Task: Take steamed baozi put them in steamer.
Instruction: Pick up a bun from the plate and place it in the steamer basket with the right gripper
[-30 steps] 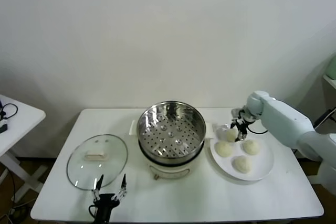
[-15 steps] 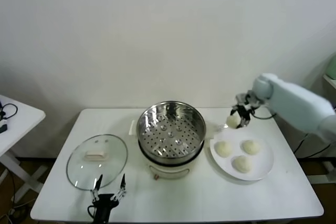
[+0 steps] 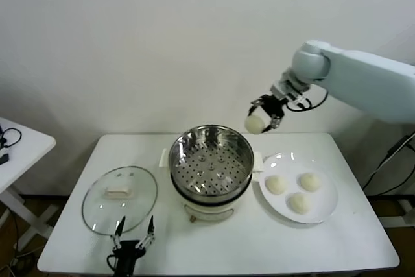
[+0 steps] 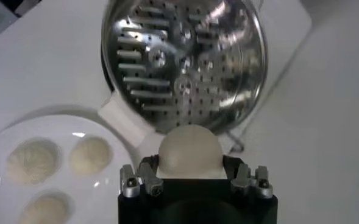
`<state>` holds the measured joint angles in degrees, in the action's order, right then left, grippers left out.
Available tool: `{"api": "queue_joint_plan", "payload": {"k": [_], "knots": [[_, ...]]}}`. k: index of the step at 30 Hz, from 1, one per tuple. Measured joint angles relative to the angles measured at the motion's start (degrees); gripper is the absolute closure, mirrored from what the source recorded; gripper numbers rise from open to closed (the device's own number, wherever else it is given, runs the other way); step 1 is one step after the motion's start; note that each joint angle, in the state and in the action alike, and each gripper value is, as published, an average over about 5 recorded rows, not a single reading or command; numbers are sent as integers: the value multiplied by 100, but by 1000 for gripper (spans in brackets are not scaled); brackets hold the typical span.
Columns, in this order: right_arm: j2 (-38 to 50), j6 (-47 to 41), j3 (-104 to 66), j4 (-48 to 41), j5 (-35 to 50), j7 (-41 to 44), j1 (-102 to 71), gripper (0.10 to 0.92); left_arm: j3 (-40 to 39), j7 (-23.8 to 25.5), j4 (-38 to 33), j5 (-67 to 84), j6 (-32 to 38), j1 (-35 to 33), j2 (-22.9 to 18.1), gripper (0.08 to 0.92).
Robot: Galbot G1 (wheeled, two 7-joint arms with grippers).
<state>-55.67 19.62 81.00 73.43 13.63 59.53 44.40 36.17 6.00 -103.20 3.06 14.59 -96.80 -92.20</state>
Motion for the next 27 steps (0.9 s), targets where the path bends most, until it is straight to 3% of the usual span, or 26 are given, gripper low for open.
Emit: {"api": "queue_joint_plan", "payload": {"k": [13,27], "knots": [[-1046,1738,-137,-604,-1760,-696,-686,330,53,-20,-32,-77,24,4,0,177],[-1902,2671,-766,-1931,-3054,-1040,-1607,330,81,-33,88,-76,37,78,0,177]]}}
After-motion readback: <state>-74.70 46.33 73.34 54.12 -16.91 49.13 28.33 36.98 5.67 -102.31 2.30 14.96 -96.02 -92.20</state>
